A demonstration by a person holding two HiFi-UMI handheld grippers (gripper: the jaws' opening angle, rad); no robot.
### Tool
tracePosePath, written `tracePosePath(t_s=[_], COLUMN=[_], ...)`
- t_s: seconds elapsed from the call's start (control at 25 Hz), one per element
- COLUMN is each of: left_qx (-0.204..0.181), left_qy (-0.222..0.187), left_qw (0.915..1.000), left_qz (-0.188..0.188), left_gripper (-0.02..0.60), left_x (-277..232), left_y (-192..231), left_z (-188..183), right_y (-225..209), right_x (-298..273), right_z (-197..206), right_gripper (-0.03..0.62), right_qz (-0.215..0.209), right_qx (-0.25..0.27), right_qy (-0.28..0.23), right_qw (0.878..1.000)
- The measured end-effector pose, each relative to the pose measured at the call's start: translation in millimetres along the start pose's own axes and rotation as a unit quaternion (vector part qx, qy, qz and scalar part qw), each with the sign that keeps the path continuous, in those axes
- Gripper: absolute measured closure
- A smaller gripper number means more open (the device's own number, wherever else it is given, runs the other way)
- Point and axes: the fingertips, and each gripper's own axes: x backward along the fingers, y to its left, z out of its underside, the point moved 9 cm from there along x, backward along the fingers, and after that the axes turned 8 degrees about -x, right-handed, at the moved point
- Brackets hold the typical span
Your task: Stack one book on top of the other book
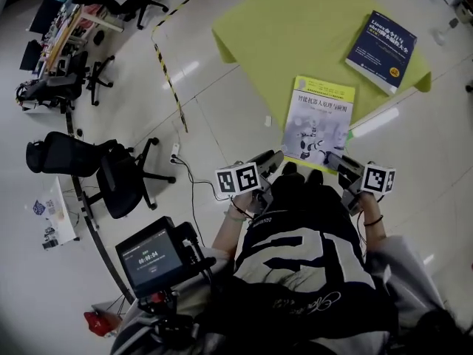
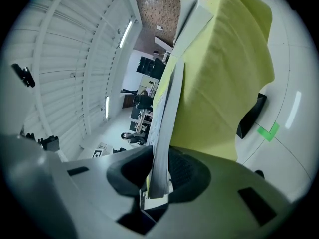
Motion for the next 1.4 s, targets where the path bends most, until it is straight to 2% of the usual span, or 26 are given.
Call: tracePosePath(t_s=[0.12,0.2,0.36,0.48,0.56,0.64,0.76,0.88,1.16,1.4], left_qx=[0.024,0.021,-0.004,-0.013,-0.033,-0.07,-0.12,-0.171,-0.238,-0.292], left_qy=[0.01,0.035,0.103,0.124,0.132,0.137,0.134,0.124,0.096,0.057], left_qw=[0.9991,0.9973,0.9885,0.9811,0.9784,0.9769,0.9749,0.9694,0.9541,0.9382], left_qz=[0.035,0.061,0.111,0.148,0.156,0.148,0.131,0.125,0.155,0.177], left_gripper=[0.431,0.399,0.387,0.387,0.388,0.391,0.396,0.399,0.4,0.402], left_x=[-9,-17,-40,-54,-60,-61,-56,-38,4,7], left_y=[7,9,11,8,5,0,-6,-13,-29,-50], left_z=[-9,-8,-1,-4,-7,-8,-8,-12,-55,-95], right_y=[4,6,5,7,12,17,29,46,90,118], right_x=[7,12,16,15,14,15,14,11,-3,-4], right_z=[7,14,25,28,29,31,36,48,67,45], right_gripper=[0.508,0.51,0.51,0.51,0.51,0.508,0.503,0.499,0.488,0.488], right_qz=[0.01,0.014,0.028,0.044,0.056,0.073,0.096,0.102,0.079,0.083], right_qx=[-0.001,-0.003,-0.002,0.006,0.018,0.04,0.079,0.095,0.08,0.12], right_qy=[0.004,0.004,-0.002,-0.012,-0.02,-0.024,-0.026,-0.039,-0.103,-0.149], right_qw=[1.0,1.0,1.0,0.999,0.998,0.996,0.992,0.989,0.988,0.978])
